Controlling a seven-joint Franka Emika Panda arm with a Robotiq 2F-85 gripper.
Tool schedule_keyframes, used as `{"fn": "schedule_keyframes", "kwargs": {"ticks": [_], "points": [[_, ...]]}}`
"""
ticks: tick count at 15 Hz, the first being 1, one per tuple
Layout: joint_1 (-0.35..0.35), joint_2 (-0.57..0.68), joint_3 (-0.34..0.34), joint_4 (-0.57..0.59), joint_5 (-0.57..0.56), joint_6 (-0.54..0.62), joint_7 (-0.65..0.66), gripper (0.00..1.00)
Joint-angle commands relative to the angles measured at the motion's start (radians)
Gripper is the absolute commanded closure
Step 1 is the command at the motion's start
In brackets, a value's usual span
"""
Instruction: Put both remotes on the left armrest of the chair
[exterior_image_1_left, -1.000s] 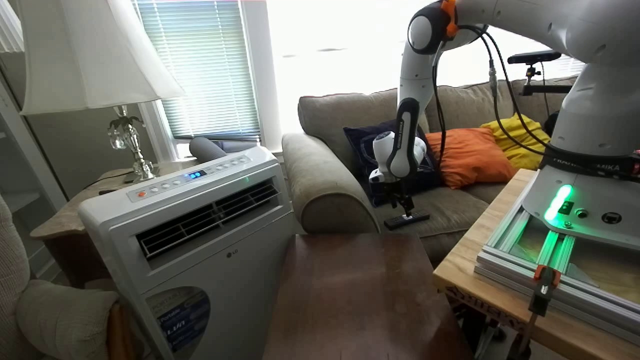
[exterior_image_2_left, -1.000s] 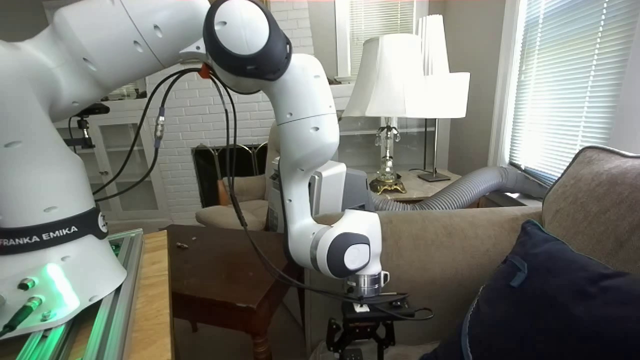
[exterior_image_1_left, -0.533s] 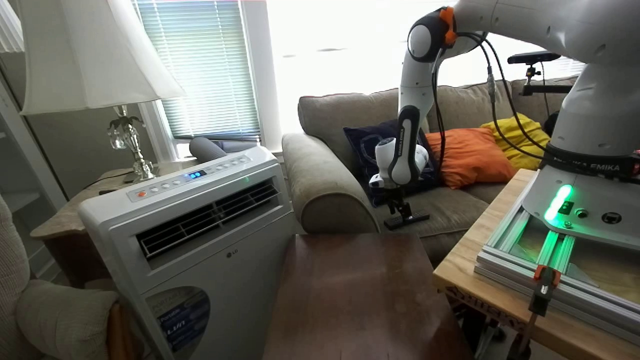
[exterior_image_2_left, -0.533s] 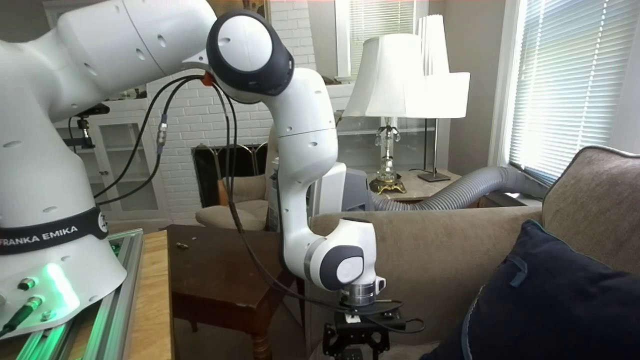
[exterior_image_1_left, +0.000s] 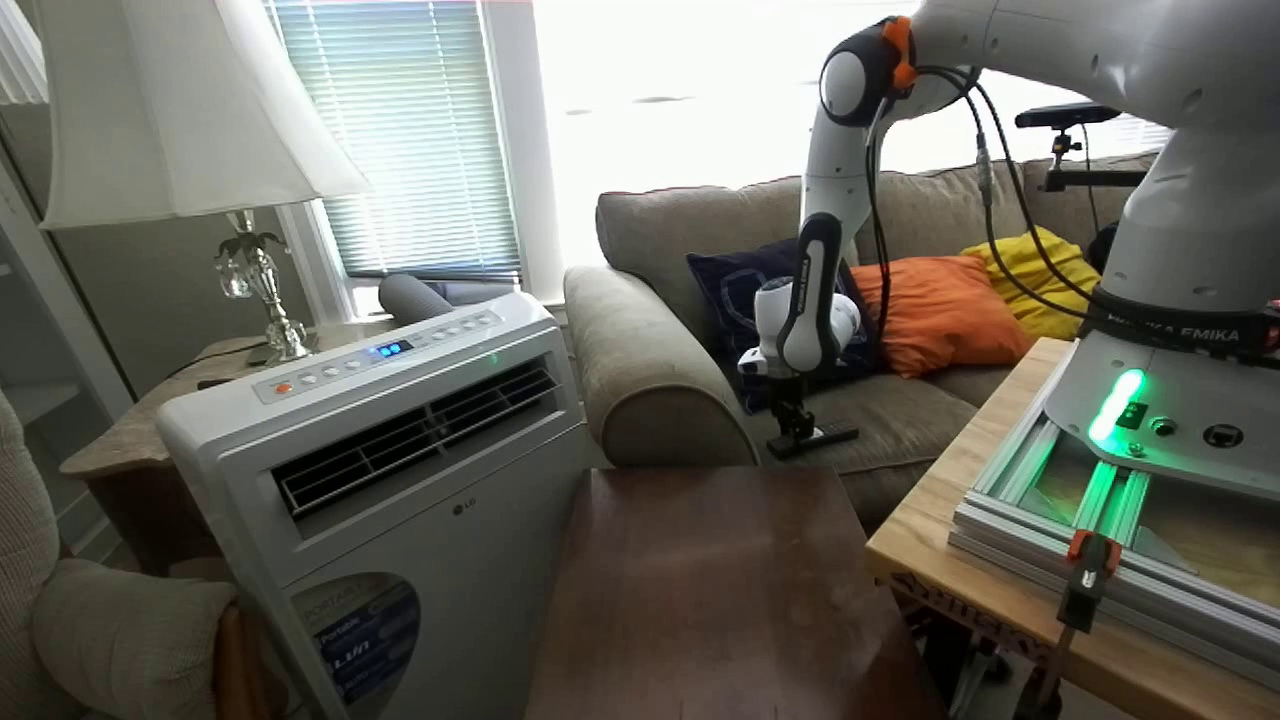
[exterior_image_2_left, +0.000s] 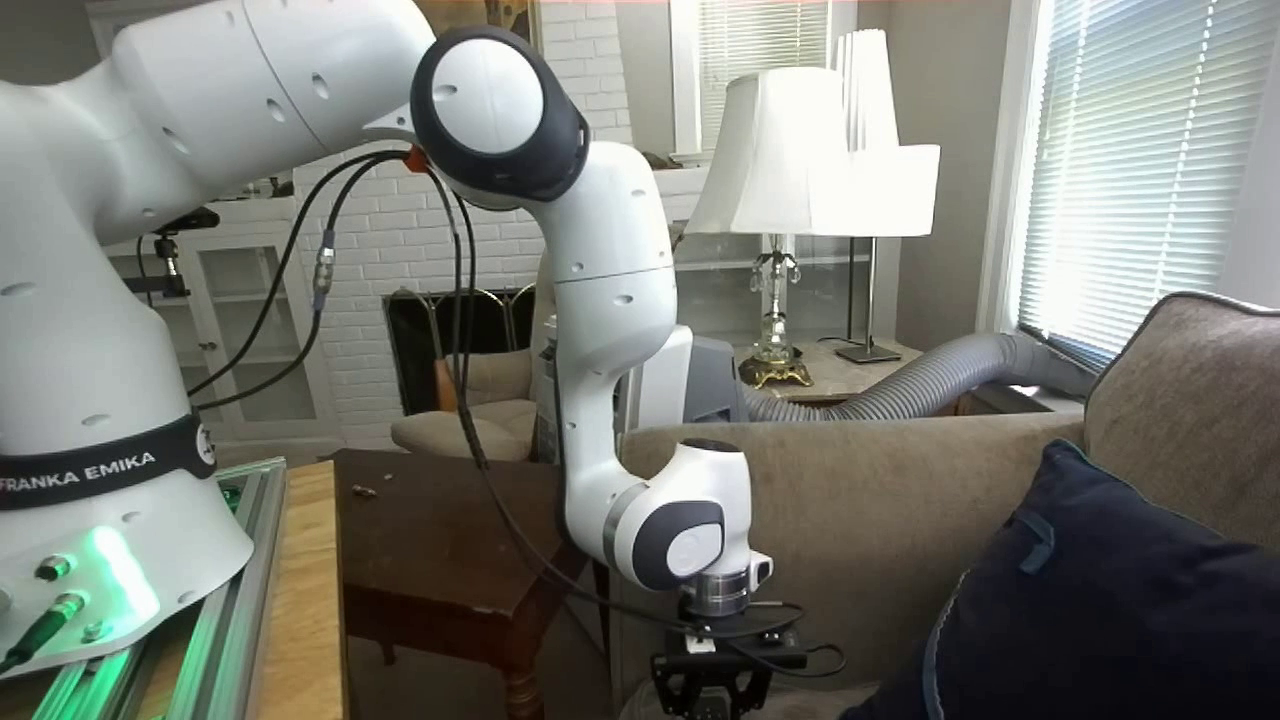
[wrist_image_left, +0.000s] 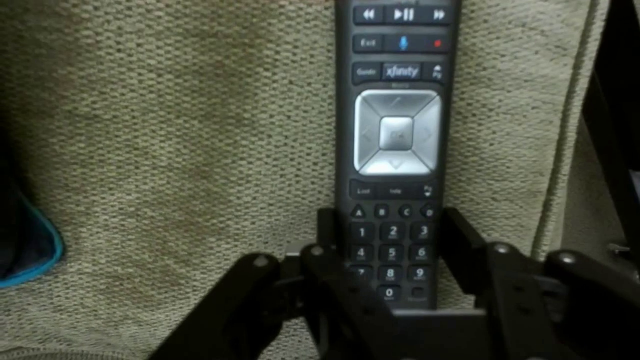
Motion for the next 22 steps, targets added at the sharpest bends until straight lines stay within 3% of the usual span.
{"fn": "schedule_keyframes", "kwargs": {"ticks": [1,12,17,22], "points": [[-0.003,-0.09,0.009,-0.079,0.016,0.027,0.023,0.71],[0.004,-0.598,0.083,-0.502,-0.021,0.099,-0.008,0.71],[-0.001,-0.82,0.187,-0.646,0.013,0.131,0.004,0.71],[0.012,-0.913,0.335,-0.633,0.081,0.095,0.068,0.71]]}}
